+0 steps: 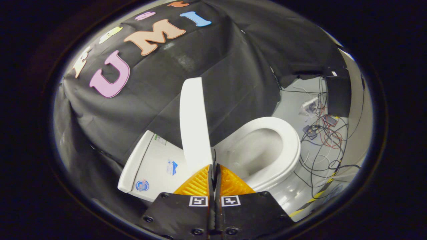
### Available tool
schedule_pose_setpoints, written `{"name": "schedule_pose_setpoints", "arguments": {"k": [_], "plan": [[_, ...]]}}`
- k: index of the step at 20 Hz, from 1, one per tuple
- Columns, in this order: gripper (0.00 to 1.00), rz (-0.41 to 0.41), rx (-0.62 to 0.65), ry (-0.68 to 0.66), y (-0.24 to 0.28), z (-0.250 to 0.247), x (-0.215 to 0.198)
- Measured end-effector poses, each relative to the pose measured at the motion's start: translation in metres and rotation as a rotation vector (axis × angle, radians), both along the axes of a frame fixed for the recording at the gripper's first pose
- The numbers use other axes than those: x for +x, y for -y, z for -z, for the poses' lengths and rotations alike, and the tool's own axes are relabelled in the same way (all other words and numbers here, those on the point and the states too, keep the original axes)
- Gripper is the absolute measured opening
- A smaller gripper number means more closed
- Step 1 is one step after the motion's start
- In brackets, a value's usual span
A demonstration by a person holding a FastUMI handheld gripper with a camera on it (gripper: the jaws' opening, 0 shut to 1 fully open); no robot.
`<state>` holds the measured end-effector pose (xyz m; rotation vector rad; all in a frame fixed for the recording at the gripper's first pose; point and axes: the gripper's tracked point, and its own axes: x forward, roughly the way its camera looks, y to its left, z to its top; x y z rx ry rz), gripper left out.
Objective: Open the toilet lid.
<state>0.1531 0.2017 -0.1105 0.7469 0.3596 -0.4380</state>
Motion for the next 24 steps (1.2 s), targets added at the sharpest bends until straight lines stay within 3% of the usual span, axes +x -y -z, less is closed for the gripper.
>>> {"name": "schedule_pose_setpoints", "arguments": {"k": [24], "plan": [[0.0, -0.188, -0.343, -0.043, -0.049, -0.034, 0.028]]}}
